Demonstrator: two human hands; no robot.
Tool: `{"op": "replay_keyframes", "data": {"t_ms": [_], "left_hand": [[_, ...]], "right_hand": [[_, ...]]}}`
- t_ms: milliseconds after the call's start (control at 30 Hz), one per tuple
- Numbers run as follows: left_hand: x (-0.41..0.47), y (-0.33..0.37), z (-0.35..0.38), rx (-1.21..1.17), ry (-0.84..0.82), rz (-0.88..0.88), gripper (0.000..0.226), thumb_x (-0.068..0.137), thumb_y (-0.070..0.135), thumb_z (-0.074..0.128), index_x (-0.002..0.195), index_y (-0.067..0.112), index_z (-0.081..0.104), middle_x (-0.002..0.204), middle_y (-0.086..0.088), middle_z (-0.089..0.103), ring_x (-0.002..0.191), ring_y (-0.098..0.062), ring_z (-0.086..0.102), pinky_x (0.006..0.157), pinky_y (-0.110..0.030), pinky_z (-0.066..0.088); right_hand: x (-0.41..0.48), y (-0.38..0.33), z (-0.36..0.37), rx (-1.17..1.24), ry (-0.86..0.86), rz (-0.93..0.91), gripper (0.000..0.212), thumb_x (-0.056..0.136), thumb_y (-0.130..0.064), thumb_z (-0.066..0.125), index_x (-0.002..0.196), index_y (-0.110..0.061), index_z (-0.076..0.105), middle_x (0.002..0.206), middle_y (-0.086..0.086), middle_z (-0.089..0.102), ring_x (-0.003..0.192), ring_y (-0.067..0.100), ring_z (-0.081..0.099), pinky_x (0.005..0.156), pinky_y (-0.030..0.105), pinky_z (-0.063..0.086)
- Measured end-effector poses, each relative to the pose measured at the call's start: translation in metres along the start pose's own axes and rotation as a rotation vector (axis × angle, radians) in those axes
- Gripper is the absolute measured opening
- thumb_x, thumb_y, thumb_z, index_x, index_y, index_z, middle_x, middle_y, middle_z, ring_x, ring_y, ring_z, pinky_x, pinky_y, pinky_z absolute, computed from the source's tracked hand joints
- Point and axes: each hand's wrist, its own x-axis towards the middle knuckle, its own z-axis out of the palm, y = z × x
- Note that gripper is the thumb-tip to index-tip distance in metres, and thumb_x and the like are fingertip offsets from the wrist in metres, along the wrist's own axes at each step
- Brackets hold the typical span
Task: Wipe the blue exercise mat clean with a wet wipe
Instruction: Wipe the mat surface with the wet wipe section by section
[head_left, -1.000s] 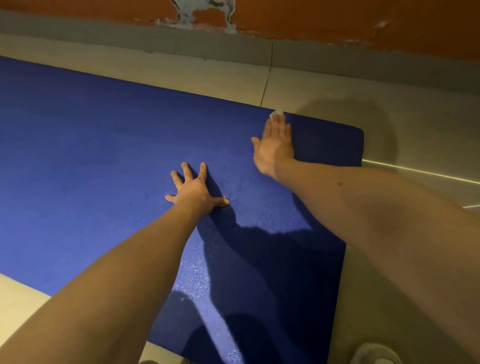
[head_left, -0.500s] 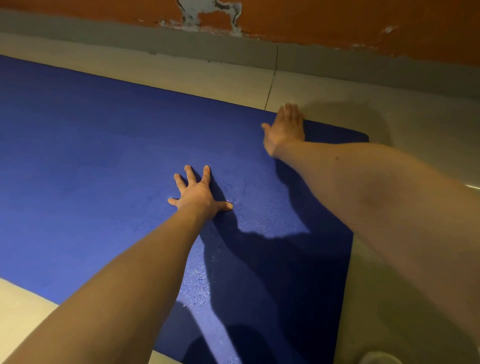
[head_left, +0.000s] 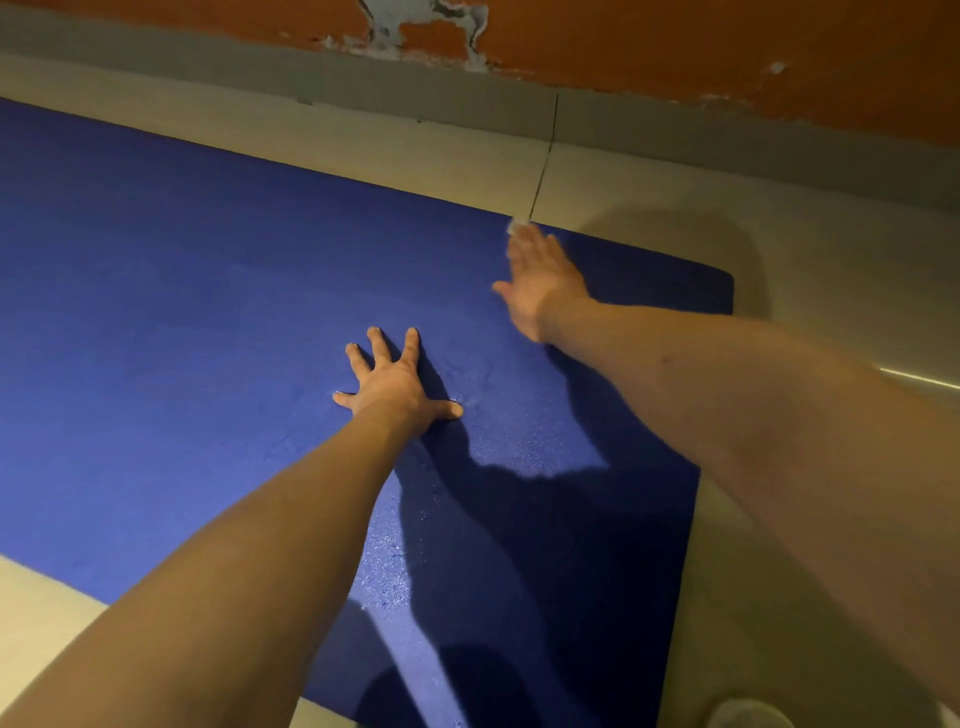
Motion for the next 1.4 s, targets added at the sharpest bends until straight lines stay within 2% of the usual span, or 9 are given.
{"op": "replay_keyframes", "data": {"t_ms": [200, 367, 467, 633, 867, 1067, 1167, 1300, 1400], "left_hand": [[0.001, -0.001, 0.001, 0.001, 0.004, 0.007, 0.129, 0.067, 0.068, 0.08, 0.157, 0.042, -0.008, 0.164, 0.001, -0.024, 0.15, -0.035, -0.023, 0.11, -0.077, 0.016], [-0.002, -0.006, 0.002, -0.027, 0.009, 0.031, 0.127, 0.068, 0.066, 0.08, 0.157, 0.042, -0.007, 0.164, 0.004, -0.024, 0.15, -0.032, -0.024, 0.111, -0.076, 0.016], [-0.004, -0.016, 0.002, 0.0, 0.026, 0.07, 0.122, 0.073, 0.067, 0.076, 0.158, 0.037, -0.005, 0.165, 0.007, -0.02, 0.152, -0.029, -0.02, 0.114, -0.07, 0.021], [-0.015, -0.049, -0.004, 0.066, 0.033, 0.092, 0.109, 0.082, 0.059, 0.072, 0.161, 0.029, 0.003, 0.167, 0.008, -0.011, 0.154, -0.025, -0.009, 0.114, -0.056, 0.033], [-0.022, -0.063, 0.013, 0.003, 0.042, -0.039, 0.114, 0.077, 0.069, 0.071, 0.159, 0.038, -0.002, 0.165, 0.006, -0.016, 0.152, -0.036, -0.013, 0.11, -0.07, 0.031], [-0.021, -0.064, 0.014, 0.015, 0.052, -0.039, 0.113, 0.078, 0.069, 0.069, 0.159, 0.037, -0.003, 0.166, 0.005, -0.017, 0.152, -0.036, -0.014, 0.11, -0.068, 0.032], [-0.022, -0.063, 0.015, 0.015, 0.048, -0.036, 0.113, 0.077, 0.07, 0.069, 0.159, 0.037, -0.003, 0.166, 0.006, -0.017, 0.152, -0.036, -0.014, 0.11, -0.068, 0.032], [-0.021, -0.062, 0.014, 0.019, 0.048, -0.027, 0.113, 0.077, 0.07, 0.069, 0.159, 0.037, -0.002, 0.166, 0.006, -0.016, 0.152, -0.037, -0.013, 0.108, -0.071, 0.033], [-0.022, -0.062, 0.015, 0.029, 0.049, -0.027, 0.114, 0.076, 0.07, 0.069, 0.159, 0.036, -0.002, 0.165, 0.005, -0.016, 0.151, -0.038, -0.013, 0.106, -0.072, 0.034]], "right_hand": [[-0.017, -0.004, 0.009, 0.075, 0.054, 0.151, 0.076, 0.11, -0.045, 0.025, 0.159, 0.001, -0.008, 0.169, 0.014, -0.015, 0.156, 0.029, -0.017, 0.127, 0.043, -0.007], [-0.036, -0.093, 0.033, 0.034, 0.009, -0.149, 0.072, 0.111, -0.045, 0.021, 0.16, -0.001, -0.007, 0.168, 0.015, -0.017, 0.155, 0.028, -0.019, 0.127, 0.043, -0.007], [-0.05, -0.085, 0.036, -0.035, 0.017, -0.176, 0.071, 0.11, -0.046, 0.021, 0.161, -0.004, -0.006, 0.169, 0.01, -0.017, 0.156, 0.023, -0.018, 0.127, 0.039, -0.008], [-0.066, -0.005, 0.03, 0.02, 0.074, 0.012, 0.073, 0.109, -0.043, 0.035, 0.162, -0.002, 0.006, 0.171, 0.01, -0.008, 0.157, 0.029, -0.002, 0.128, 0.038, 0.0], [-0.085, -0.028, 0.043, 0.11, 0.104, 0.283, 0.075, 0.109, -0.043, 0.026, 0.16, 0.002, -0.006, 0.168, 0.017, -0.019, 0.155, 0.033, -0.018, 0.127, 0.043, -0.009], [-0.098, -0.11, 0.064, 0.034, 0.004, -0.146, 0.071, 0.111, -0.043, 0.023, 0.161, -0.003, -0.007, 0.168, 0.013, -0.019, 0.155, 0.029, -0.021, 0.127, 0.042, -0.008], [-0.103, -0.095, 0.061, -0.102, 0.023, -0.177, 0.068, 0.111, -0.044, 0.017, 0.161, -0.004, -0.007, 0.169, 0.011, -0.018, 0.155, 0.025, -0.019, 0.127, 0.04, -0.008], [-0.111, -0.031, 0.053, -0.038, 0.103, 0.003, 0.07, 0.11, -0.041, 0.032, 0.162, -0.004, 0.004, 0.171, 0.009, -0.011, 0.157, 0.024, -0.009, 0.128, 0.041, -0.003], [-0.125, -0.003, 0.054, -0.044, 0.099, 0.173, 0.07, 0.11, -0.04, 0.023, 0.16, 0.0, -0.002, 0.169, 0.013, -0.016, 0.157, 0.027, -0.013, 0.127, 0.043, -0.007]]}}
